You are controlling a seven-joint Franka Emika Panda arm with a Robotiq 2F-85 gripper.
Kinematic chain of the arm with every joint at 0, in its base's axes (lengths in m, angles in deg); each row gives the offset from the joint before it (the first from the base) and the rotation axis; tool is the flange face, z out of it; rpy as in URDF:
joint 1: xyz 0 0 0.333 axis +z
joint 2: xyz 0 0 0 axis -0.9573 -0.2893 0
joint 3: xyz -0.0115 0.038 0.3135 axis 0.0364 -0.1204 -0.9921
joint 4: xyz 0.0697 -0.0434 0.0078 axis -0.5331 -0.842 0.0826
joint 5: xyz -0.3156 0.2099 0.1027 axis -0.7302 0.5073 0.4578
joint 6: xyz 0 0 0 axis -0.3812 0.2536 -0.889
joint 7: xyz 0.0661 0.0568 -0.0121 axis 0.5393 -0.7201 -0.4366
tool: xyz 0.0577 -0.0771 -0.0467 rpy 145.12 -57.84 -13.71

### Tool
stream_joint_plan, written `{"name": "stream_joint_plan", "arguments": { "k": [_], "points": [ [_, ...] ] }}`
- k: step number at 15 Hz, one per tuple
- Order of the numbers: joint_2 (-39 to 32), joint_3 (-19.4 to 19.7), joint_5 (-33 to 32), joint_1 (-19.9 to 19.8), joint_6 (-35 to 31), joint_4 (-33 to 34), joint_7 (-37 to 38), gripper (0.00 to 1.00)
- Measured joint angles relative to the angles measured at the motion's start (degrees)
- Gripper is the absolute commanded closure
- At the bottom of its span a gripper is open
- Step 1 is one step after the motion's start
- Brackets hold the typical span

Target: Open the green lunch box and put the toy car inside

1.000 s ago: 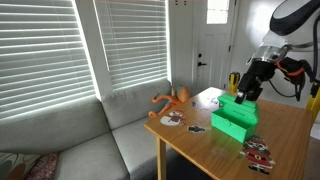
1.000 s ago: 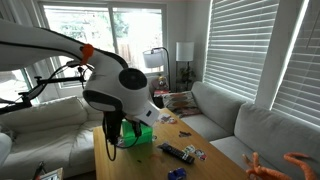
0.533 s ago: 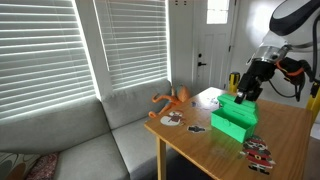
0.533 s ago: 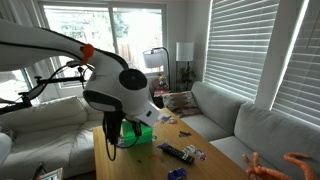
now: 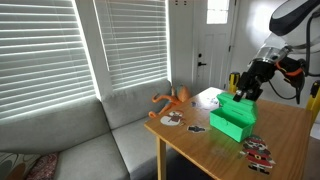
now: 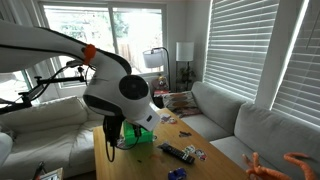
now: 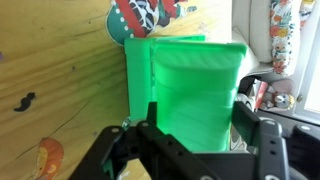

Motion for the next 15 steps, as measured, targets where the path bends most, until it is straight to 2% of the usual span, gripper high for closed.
{"name": "stream_joint_plan", "arguments": {
  "k": [7, 15],
  "points": [
    [-2.1, 1.3, 8.8, -2.2, 4.5, 0.0, -4.9, 0.50],
    [-5.1, 2.1, 14.1, -5.7, 8.6, 0.1, -13.2, 0.50]
  ]
}}
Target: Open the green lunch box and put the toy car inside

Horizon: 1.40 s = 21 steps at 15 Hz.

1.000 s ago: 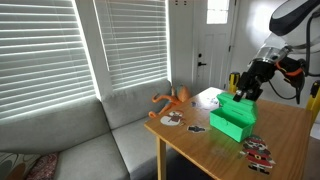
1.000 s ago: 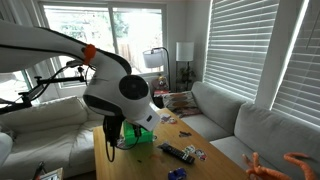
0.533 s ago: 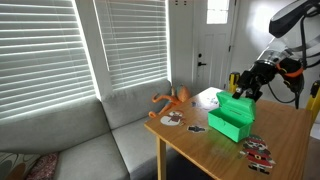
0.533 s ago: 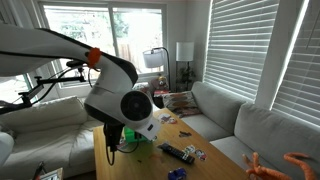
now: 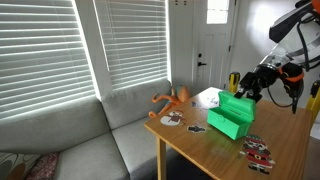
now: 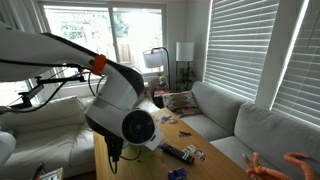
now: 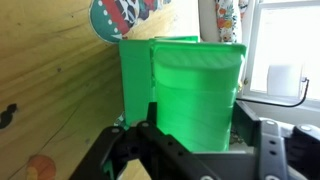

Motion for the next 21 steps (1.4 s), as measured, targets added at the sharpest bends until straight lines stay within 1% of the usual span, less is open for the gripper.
{"name": "stream_joint_plan", "arguments": {
  "k": [8, 14, 21],
  "points": [
    [-2.5, 0.1, 4.1, -1.6, 5.0, 0.3, -7.3, 0.50],
    [-5.7, 0.2, 6.0, -3.3, 9.6, 1.7, -9.0, 0.50],
    [-8.2, 0.2, 7.5, -3.9, 12.2, 3.4, -10.3, 0.50]
  ]
}}
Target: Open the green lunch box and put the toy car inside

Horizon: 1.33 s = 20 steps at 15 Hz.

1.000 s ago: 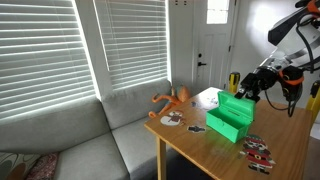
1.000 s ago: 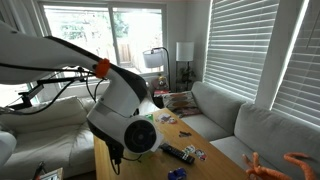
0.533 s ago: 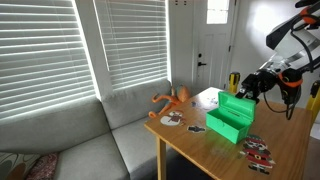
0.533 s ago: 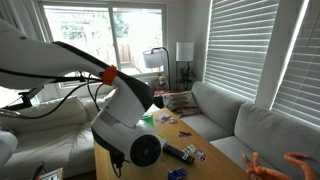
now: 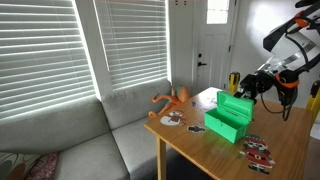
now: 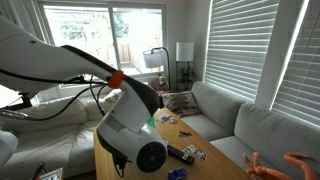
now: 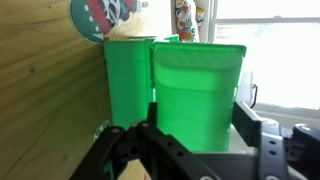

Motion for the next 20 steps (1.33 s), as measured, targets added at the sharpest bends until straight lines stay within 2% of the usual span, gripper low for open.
{"name": "stream_joint_plan", "arguments": {
  "k": [12, 20],
  "points": [
    [-7.0, 0.2, -0.1, -3.2, 10.9, 4.3, -5.6, 0.50],
    [-10.0, 0.2, -0.1, -4.1, 15.3, 6.9, -5.6, 0.50]
  ]
}}
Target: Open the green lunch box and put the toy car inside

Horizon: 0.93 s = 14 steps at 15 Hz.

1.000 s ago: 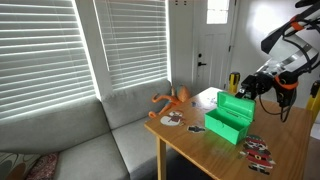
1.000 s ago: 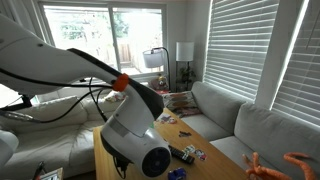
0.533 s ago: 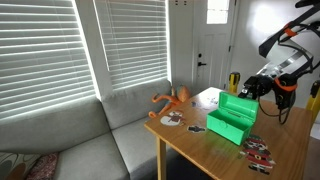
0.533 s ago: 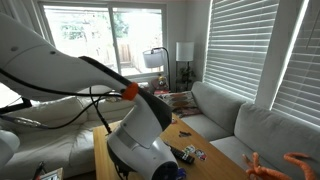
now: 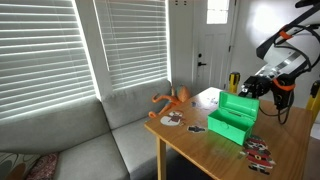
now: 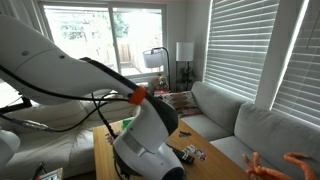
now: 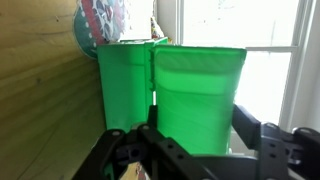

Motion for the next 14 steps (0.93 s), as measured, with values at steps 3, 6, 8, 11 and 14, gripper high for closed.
{"name": "stream_joint_plan", "arguments": {
  "k": [3, 6, 8, 11, 14],
  "points": [
    [-0.5, 0.0, 0.0, 0.0, 0.1, 0.5, 0.1, 0.38],
    [-0.6, 0.0, 0.0, 0.0, 0.1, 0.6, 0.1, 0.03],
    [-0.6, 0.0, 0.0, 0.0, 0.1, 0.6, 0.1, 0.00],
    [-0.6, 0.0, 0.0, 0.0, 0.1, 0.7, 0.2, 0.00],
    [-0.6, 0.0, 0.0, 0.0, 0.1, 0.7, 0.2, 0.00]
  ]
}}
